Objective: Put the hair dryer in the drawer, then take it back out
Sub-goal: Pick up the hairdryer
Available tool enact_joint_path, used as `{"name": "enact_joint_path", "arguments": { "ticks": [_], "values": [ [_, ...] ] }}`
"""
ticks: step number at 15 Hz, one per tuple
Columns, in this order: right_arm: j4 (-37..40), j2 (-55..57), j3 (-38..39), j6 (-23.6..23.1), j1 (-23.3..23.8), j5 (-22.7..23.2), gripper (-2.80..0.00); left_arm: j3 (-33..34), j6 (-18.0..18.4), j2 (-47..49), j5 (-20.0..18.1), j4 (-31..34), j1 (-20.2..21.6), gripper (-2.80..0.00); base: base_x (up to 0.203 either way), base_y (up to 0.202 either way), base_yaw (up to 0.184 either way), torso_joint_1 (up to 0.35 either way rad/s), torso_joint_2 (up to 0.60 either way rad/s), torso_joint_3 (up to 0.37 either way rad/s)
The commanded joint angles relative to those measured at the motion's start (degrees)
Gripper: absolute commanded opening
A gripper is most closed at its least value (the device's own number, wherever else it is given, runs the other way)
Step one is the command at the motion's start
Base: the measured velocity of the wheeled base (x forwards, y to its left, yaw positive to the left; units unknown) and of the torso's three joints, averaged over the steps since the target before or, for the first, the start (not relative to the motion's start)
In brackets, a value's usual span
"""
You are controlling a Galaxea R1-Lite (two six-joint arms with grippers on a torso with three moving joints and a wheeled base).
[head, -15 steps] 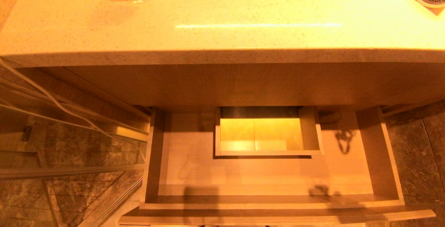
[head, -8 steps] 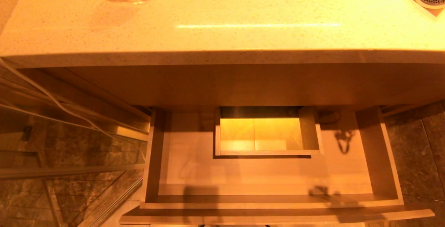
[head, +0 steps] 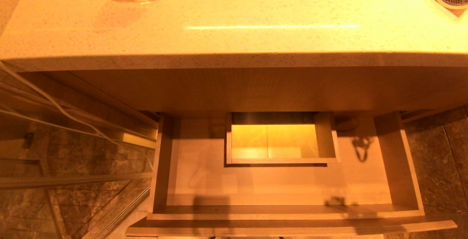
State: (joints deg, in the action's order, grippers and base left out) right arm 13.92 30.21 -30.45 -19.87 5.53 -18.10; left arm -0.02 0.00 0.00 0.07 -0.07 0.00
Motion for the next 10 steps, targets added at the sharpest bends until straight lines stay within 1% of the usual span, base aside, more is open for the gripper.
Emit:
{"name": "enact_joint_path", "arguments": {
  "ticks": [1,2,3,7,10],
  "values": [
    [-0.18,-0.06,0.05,-0.11,0.0,-0.01,-2.8,0.02,0.0,0.0,-0.02,-0.01,0.0,-2.8,0.0,0.0,0.0,0.0,0.0,0.0],
    [-0.21,-0.06,-0.05,-0.08,0.0,0.09,-2.8,0.02,0.0,0.0,0.01,-0.01,0.0,-2.8,0.0,0.0,0.0,0.0,0.0,0.0],
    [-0.3,0.03,0.01,-0.08,0.0,0.17,-2.8,-0.03,0.0,0.0,0.01,-0.01,0.0,-2.8,0.0,0.0,0.0,0.118,-0.26,-0.13],
    [-0.21,0.2,-0.05,-0.11,0.0,0.26,-2.8,0.02,0.0,0.0,0.01,-0.01,0.0,-2.8,0.0,0.0,0.0,0.163,-0.35,-0.179],
    [-0.06,0.53,-0.37,-0.07,-0.01,0.44,-2.8,0.02,0.0,0.0,0.01,-0.01,0.0,-2.8,0.0,0.0,0.0,0.021,-0.03,-0.019]
  ]
}}
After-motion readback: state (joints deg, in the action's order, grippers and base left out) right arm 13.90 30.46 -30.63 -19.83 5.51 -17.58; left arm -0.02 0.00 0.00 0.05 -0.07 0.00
